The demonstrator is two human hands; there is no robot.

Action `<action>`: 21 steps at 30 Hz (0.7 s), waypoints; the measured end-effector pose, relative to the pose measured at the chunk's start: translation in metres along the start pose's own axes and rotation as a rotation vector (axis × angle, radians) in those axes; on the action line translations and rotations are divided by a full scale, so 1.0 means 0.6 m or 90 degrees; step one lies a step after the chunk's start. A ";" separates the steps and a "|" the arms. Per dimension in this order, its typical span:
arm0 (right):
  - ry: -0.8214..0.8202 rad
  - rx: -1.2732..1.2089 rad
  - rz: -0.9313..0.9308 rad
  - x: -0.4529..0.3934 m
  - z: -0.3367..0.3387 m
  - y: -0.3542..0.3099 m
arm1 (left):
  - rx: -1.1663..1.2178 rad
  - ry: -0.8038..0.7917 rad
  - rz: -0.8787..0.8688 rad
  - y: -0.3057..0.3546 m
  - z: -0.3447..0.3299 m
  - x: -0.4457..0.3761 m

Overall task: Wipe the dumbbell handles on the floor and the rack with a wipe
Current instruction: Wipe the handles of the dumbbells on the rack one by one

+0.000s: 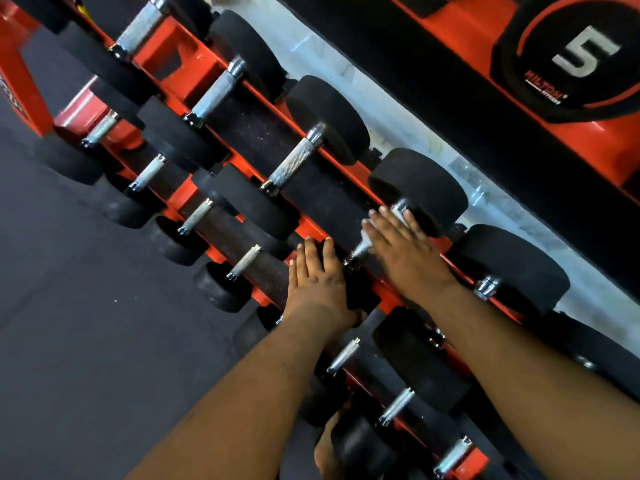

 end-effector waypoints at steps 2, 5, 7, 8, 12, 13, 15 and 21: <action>0.019 0.007 -0.010 0.004 -0.004 -0.009 | -0.006 0.005 0.007 -0.001 0.000 0.000; 0.013 0.035 0.187 0.032 -0.018 -0.048 | -0.003 0.026 0.007 -0.002 -0.004 -0.001; 0.020 0.033 0.212 0.026 -0.014 -0.029 | 0.001 0.045 0.009 -0.003 -0.006 0.000; 0.027 0.012 0.156 0.015 -0.007 -0.011 | -0.001 0.050 0.008 -0.003 -0.006 0.000; 0.041 -0.039 0.044 0.008 -0.006 -0.005 | 0.005 0.055 0.008 -0.004 -0.003 0.000; 0.040 -0.038 0.095 0.018 -0.016 -0.024 | 0.006 0.057 0.008 -0.004 -0.003 -0.001; 0.023 -0.034 0.212 0.036 -0.026 -0.046 | 0.010 0.063 0.011 -0.006 -0.004 -0.001; 0.046 0.001 0.095 0.005 -0.011 -0.008 | 0.011 0.071 0.013 -0.006 -0.004 -0.002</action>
Point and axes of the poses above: each hand's wrist, its own x-axis away from the middle knuckle, its own z-axis out of the back of the hand, y = z × x, the point moved 6 cm from there along -x, towards the middle knuckle, and after that the axes turned 2 degrees about -x, right-handed, at the moved point
